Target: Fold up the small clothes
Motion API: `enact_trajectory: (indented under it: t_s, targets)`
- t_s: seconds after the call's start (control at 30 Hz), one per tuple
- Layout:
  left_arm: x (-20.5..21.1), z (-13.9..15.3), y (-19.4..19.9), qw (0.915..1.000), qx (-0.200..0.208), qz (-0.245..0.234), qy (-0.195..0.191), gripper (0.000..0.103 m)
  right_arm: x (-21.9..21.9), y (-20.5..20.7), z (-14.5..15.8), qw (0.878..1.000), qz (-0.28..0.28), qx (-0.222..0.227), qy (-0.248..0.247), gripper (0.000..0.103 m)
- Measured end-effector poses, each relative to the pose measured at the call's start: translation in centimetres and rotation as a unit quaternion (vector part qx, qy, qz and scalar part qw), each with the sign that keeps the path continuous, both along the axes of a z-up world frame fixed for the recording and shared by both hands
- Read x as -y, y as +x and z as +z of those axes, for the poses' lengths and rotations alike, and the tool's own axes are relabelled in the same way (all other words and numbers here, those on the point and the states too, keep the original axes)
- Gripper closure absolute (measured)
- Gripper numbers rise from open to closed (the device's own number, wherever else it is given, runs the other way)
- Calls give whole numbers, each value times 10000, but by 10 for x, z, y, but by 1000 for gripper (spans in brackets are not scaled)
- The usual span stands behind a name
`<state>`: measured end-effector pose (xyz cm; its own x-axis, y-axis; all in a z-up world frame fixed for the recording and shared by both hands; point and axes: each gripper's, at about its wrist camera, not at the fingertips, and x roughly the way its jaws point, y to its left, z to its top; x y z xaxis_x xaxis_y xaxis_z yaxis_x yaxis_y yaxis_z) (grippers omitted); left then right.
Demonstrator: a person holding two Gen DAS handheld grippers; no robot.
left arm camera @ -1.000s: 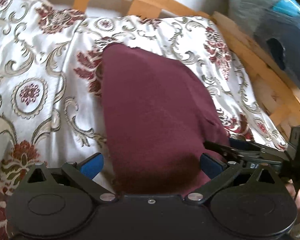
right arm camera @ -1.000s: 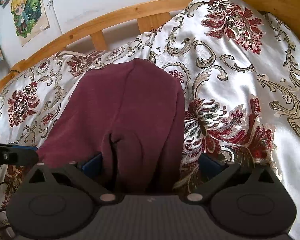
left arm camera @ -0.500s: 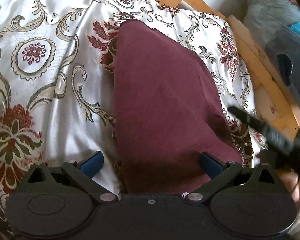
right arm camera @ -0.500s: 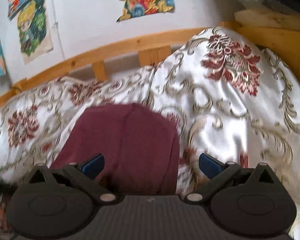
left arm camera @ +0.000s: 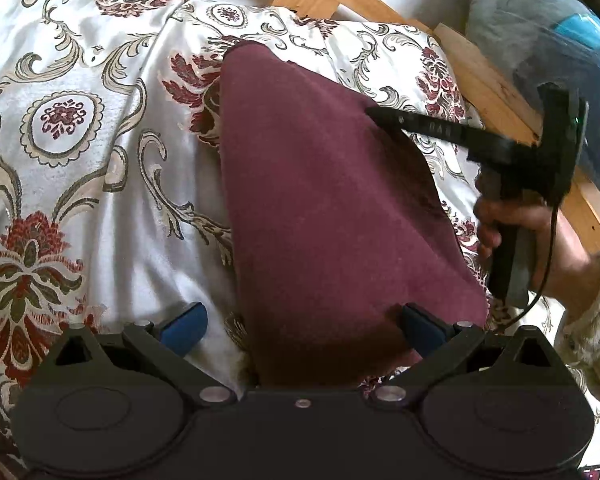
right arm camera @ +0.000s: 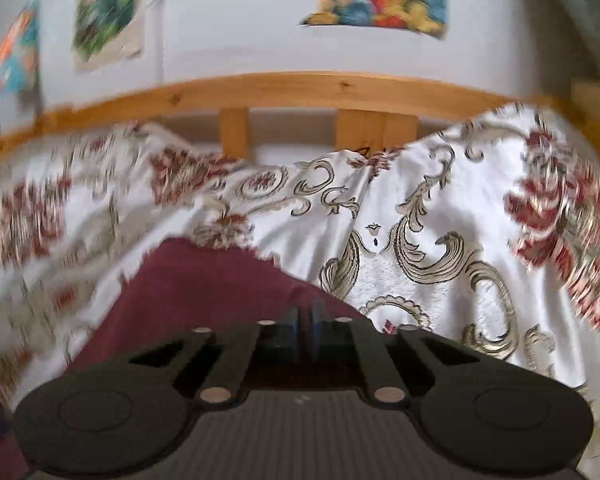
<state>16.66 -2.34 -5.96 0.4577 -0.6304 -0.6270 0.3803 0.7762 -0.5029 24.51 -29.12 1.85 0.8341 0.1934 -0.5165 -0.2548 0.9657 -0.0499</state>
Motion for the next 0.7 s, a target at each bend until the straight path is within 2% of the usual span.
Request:
enact_trajectory:
  t_s: [0.17,0.3,0.4,0.43,0.47,0.53,0.6,0.67,0.7]
  targets:
    - [4,0,0,10000,44,-46,25,1,0,-15,2,9986,-240,202,-423,99]
    - [5,0,2,9999,24,-102,-34,1,9,-3,6,9991,-336,9,-243,98]
    - [4,0,5,9999,-24,-130,-99,1,16,5,5,9992,-338,-216,28,90]
    - [4,-1,6,9998,-37,-140,-121,1,19,8,5,9989,-328,-260,219,77]
    - [4,-2,6,9998,-49,-158,-140,1,23,11,5,9982,-331,-311,402,52]
    - [5,-3,7,9997,-50,-192,-147,1,31,18,6,9950,-335,-376,858,31]
    - [5,-3,8,9996,-41,-223,-140,1,37,27,6,9906,-333,-473,1241,26]
    - [7,-4,8,9996,-24,-252,-138,1,40,38,4,9866,-306,-636,1473,12]
    - [7,-4,9,9995,-21,-266,-143,1,39,44,2,9850,-293,-715,1541,12]
